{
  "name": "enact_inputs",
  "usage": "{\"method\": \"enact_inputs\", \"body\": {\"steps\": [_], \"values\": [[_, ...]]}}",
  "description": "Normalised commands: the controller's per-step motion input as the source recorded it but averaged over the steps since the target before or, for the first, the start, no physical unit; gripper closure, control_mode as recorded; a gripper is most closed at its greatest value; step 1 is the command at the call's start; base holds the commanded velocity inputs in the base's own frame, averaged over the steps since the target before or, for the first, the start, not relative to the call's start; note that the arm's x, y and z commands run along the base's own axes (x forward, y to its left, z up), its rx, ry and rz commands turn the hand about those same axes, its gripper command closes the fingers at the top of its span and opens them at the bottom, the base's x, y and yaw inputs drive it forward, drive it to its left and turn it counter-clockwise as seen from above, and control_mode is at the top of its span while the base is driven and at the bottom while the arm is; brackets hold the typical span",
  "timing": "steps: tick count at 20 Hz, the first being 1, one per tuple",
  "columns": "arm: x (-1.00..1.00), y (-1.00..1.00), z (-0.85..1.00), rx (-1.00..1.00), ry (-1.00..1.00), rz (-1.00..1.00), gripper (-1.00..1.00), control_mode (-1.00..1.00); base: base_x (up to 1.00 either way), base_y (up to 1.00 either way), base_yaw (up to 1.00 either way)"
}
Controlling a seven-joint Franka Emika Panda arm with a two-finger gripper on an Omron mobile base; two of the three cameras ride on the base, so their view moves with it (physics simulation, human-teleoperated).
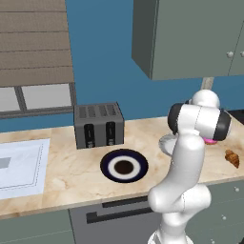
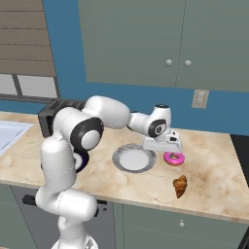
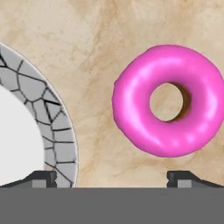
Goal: Place the pastries on the plates.
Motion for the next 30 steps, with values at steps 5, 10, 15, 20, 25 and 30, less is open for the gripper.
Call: {"method": "enact_inputs", "body": {"steps": [5,10,15,20,25,30], "values": [[0.24,-0.01,-0.14,0.01,0.0,0.0,-1.0,-1.0,0.0,0.0,0.0],[0.18,-0.06,-0.2,0.01,0.0,0.0,-1.0,-1.0,0.0,0.0,0.0],[0.12,-0.2,-0.23,0.01,0.0,0.0,-1.0,-1.0,0.0,0.0,0.0],[0.17,-0.18,-0.18,0.03,0.0,0.0,-1.0,-1.0,0.0,0.0,0.0],[0.04,-0.05,-0.38,0.0,0.04,0.0,-1.0,-1.0,0.0,0.0,0.0],[0.0,-0.03,-0.21,0.01,0.0,0.0,1.0,-1.0,0.0,0.0,0.0]]}}
